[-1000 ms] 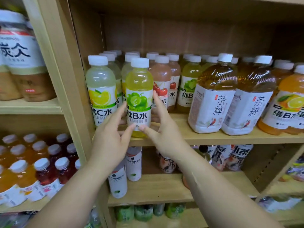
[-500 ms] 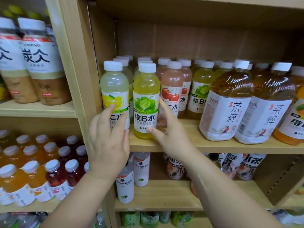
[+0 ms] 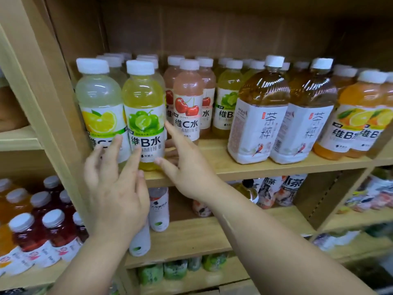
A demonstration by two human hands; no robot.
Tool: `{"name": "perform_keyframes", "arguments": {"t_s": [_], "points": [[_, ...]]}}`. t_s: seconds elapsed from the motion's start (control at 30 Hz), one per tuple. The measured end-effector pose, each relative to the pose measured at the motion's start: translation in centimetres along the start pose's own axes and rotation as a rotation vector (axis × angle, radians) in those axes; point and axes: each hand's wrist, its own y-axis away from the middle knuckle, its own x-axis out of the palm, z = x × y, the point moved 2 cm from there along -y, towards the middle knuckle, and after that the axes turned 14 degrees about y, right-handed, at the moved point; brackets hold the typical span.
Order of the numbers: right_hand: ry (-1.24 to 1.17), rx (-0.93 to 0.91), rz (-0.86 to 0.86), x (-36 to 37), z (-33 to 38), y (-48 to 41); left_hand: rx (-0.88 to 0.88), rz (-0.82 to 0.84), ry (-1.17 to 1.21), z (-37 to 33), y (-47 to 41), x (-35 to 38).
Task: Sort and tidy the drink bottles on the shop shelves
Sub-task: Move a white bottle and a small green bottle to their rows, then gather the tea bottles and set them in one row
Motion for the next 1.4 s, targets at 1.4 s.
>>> {"name": "perform_keyframes", "arguments": {"t_s": [1.4], "points": [[0.018, 0.869, -0.192, -39.4, -47.7, 40.1, -0.22, 0.88, 0.476, -50.2, 11.2, 38.4]]}}
